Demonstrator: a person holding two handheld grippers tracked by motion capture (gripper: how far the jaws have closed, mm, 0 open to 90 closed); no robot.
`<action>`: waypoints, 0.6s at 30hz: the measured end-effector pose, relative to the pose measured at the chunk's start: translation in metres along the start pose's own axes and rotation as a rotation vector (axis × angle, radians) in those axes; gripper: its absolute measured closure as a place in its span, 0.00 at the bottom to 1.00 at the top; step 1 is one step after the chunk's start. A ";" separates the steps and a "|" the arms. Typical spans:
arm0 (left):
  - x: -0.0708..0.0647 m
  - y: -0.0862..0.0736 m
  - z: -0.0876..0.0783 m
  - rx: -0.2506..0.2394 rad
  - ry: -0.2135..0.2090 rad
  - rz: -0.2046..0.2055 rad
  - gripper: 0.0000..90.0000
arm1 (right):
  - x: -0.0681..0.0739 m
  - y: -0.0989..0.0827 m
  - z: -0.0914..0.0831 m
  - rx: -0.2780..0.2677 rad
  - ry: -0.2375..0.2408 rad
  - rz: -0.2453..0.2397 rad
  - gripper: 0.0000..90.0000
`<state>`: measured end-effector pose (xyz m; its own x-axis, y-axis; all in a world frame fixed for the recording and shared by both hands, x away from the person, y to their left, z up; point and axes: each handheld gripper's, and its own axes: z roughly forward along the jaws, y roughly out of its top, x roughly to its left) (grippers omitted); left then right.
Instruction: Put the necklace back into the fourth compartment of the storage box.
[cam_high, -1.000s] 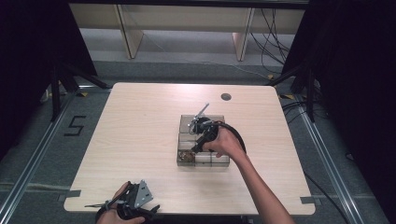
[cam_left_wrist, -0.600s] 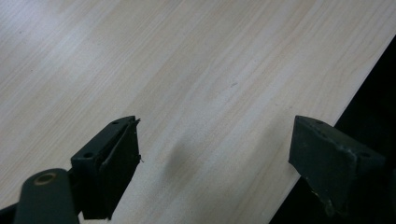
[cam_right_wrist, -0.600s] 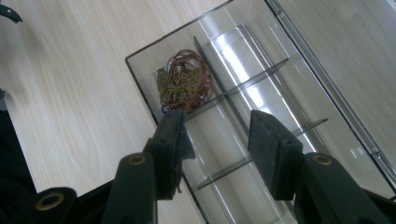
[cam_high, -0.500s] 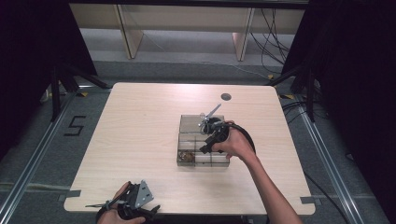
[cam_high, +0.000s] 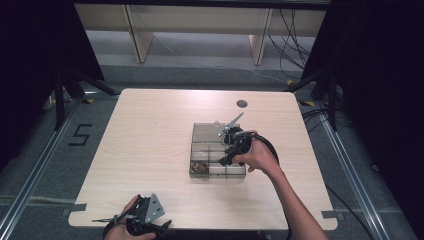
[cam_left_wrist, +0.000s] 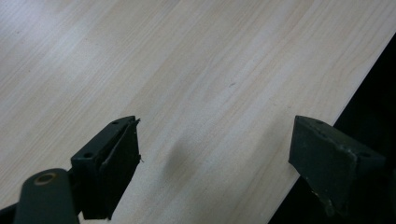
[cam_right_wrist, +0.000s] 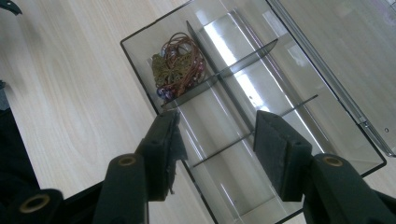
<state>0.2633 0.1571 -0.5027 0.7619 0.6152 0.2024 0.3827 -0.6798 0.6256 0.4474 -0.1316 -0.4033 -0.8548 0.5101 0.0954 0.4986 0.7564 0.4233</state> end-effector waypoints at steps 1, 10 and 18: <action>0.000 0.000 0.000 0.000 0.000 0.001 0.17 | 0.000 -0.001 0.000 0.001 0.004 -0.001 0.57; 0.000 0.000 0.000 0.005 0.004 0.002 0.17 | 0.004 -0.012 -0.006 -0.026 0.009 0.009 0.55; 0.000 0.000 -0.001 0.002 -0.002 0.003 0.17 | 0.010 -0.018 -0.006 -0.027 0.008 -0.017 0.54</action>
<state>0.2633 0.1578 -0.5022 0.7637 0.6128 0.2030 0.3817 -0.6823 0.6235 0.4289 -0.1426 -0.4043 -0.8641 0.4942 0.0955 0.4805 0.7533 0.4491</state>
